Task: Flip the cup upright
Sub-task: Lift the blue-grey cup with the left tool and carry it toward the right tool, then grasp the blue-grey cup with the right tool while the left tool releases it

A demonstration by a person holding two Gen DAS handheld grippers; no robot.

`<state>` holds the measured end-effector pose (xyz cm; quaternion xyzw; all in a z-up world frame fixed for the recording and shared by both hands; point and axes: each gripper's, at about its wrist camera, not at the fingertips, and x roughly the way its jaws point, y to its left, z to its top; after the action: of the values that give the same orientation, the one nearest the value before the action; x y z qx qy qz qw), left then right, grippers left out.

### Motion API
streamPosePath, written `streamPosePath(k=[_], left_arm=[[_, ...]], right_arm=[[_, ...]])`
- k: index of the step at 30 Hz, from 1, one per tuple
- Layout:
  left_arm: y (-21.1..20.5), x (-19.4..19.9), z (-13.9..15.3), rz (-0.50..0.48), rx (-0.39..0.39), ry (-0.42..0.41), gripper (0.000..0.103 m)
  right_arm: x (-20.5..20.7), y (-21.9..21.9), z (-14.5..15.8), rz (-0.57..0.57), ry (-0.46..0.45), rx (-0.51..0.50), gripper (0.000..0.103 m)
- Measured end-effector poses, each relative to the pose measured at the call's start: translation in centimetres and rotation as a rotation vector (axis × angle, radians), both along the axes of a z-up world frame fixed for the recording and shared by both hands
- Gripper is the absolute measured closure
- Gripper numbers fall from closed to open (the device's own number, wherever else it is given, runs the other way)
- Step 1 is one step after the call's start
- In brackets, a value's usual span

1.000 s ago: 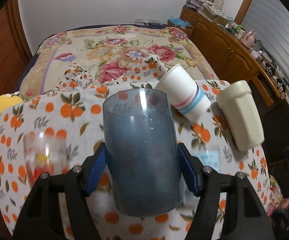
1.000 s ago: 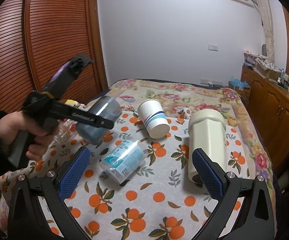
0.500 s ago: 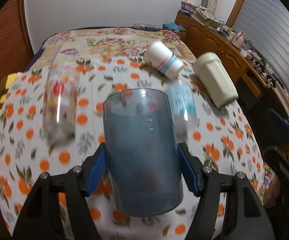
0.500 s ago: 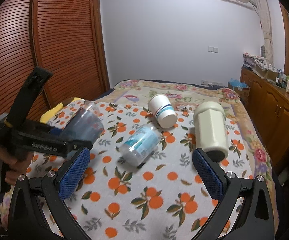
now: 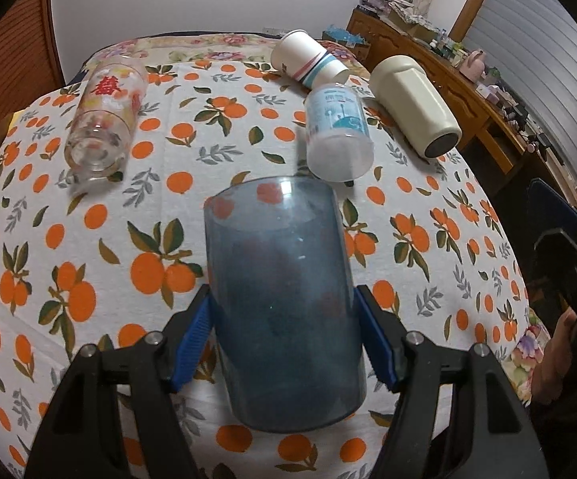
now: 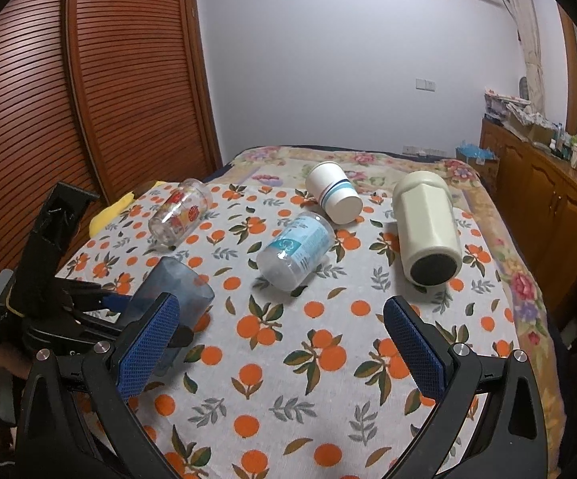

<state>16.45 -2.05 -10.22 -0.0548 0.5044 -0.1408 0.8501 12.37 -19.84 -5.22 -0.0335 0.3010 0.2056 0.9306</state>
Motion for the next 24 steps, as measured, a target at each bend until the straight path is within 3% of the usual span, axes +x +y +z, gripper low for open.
streamPosePath(k=[9, 11, 16, 24], left_arm=[[-0.3, 0.2, -0.1, 0.0, -0.008, 0.007, 0.034], [-0.6, 0.1, 0.2, -0.011, -0.005, 0.0, 0.029], [-0.2, -0.3, 1.1, -0.002, -0.007, -0.017, 0.027], [3.3, -2.7, 3.9, 0.036, 0.014, -0.105, 0.026]], right_arm=[[-0.2, -0.3, -0.1, -0.007, 0.004, -0.005, 0.0], [-0.1, -0.3, 0.0, -0.009, 0.006, -0.001, 0.0], [-0.1, -0.3, 0.0, -0.005, 0.009, 0.0, 0.0], [-0.1, 1.0, 0.0, 0.02, 0.039, 0.01, 0.0]])
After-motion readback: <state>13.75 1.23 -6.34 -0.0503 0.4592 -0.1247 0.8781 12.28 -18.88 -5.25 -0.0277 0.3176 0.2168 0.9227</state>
